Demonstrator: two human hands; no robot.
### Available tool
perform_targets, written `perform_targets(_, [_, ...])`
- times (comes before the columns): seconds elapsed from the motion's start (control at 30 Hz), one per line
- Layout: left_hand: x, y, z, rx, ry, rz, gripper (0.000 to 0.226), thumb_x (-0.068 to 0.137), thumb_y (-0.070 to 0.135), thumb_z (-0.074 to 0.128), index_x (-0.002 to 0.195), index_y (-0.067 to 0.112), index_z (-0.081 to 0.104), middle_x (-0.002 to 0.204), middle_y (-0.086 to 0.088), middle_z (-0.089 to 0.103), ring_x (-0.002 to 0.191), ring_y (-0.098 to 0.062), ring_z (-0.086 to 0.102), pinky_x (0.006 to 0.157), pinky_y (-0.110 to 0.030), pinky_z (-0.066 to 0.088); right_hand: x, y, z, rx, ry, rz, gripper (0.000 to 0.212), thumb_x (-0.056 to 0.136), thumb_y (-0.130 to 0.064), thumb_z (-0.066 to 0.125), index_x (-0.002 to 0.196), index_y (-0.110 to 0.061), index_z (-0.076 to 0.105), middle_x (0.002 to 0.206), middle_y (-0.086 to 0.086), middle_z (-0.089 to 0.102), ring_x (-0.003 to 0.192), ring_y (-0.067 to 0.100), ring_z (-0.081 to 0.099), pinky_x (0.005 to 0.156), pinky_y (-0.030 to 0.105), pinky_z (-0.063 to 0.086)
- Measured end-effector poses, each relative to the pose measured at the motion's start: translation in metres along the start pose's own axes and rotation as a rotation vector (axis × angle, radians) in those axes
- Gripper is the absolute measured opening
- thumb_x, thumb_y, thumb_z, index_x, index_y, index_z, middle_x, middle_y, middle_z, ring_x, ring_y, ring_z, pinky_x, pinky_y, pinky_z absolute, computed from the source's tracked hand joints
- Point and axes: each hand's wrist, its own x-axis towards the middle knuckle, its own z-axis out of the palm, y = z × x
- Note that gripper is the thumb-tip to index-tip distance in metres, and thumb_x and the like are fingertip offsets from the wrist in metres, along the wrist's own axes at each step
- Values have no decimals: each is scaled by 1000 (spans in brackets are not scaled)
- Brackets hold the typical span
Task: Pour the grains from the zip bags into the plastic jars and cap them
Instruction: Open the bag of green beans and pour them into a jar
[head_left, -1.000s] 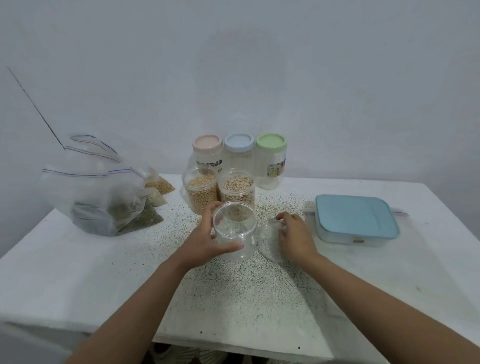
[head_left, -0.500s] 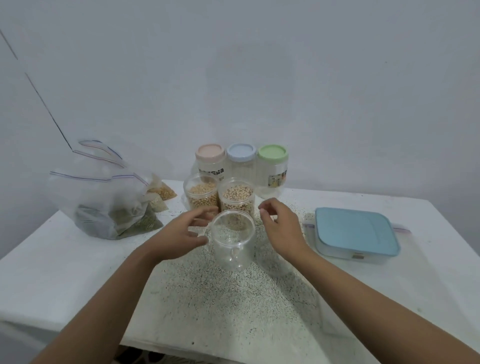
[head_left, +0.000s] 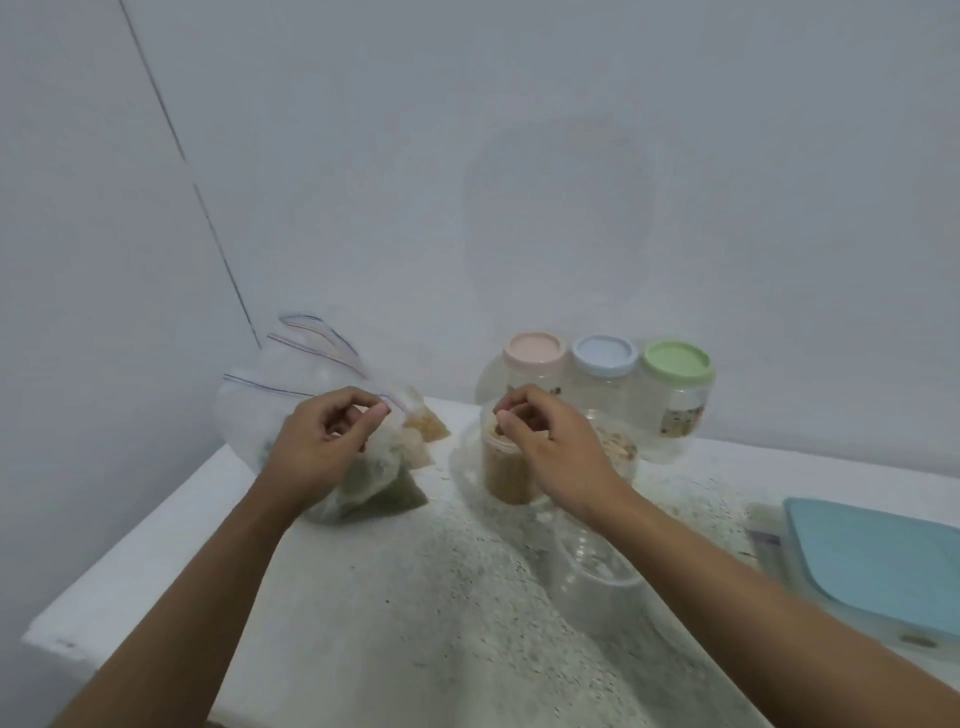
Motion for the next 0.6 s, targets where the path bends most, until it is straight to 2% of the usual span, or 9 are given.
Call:
perform_targets(0.07, [16,-20,-25,37,34,2,12,97,25,68,90,19,75,69,-2,59,63,-17,58,65,-24,46,15,-6,26,-8,-31,-18,8,100,-22,61,96,-19,68,89,2,71,83,15,63,71,25,50])
perform_targets(0.13, [34,-39,-47,78,52,19,10,97,25,69,90,21,74,69,2,59,65,-17,58,66,-27,45,32,-11,53,-41,-41,-28,8,98,-22,62,93,-21,68,85,-2,71,80,13,64,71,27,50])
perform_targets(0.2, [49,-55,-64,138,56,63,9,96,23,69,89,26,73,70,7,60,66,-10,56,65,-25,45,48,-14,77,-88,-37,-54,7,98,-20,63,92,-21,67,84,-5,70,79,11,63,66,22,49])
perform_targets(0.3, [71,-81,-86,266,1,172,2,96,32,67,96,31,68,89,6,64,88,-9,60,76,-27,50,69,-19,113,-233,-12,-138,5,96,-20,62,95,-23,65,90,-9,66,85,10,58,68,14,40])
perform_targets(0.37, [86,-100,-98,370,-107,229,21,92,51,58,104,35,65,102,9,63,100,-8,58,85,-29,48,81,-19,135,-387,15,-224,7,96,-22,62,102,-22,65,96,-9,63,93,10,50,77,16,36])
perform_targets(0.47, [105,-123,-108,477,-258,252,43,89,64,44,117,37,62,120,13,59,114,-10,53,97,-38,43,95,-20,163,-571,38,-314,18,94,-29,60,110,-21,66,106,-7,61,102,15,47,88,31,41])
perform_targets(0.53, [114,-134,-110,536,-341,258,51,89,70,39,125,38,58,131,14,56,122,-9,49,104,-47,40,102,-23,178,-684,53,-323,24,94,-33,59,114,-22,65,111,-5,60,107,18,48,89,38,41])
perform_targets(0.6, [121,-140,-111,587,-413,264,62,87,75,32,132,39,54,140,13,52,130,-10,44,110,-50,34,108,-25,189,-810,51,-307,30,95,-38,60,119,-22,65,117,-2,60,110,22,49,89,42,39])
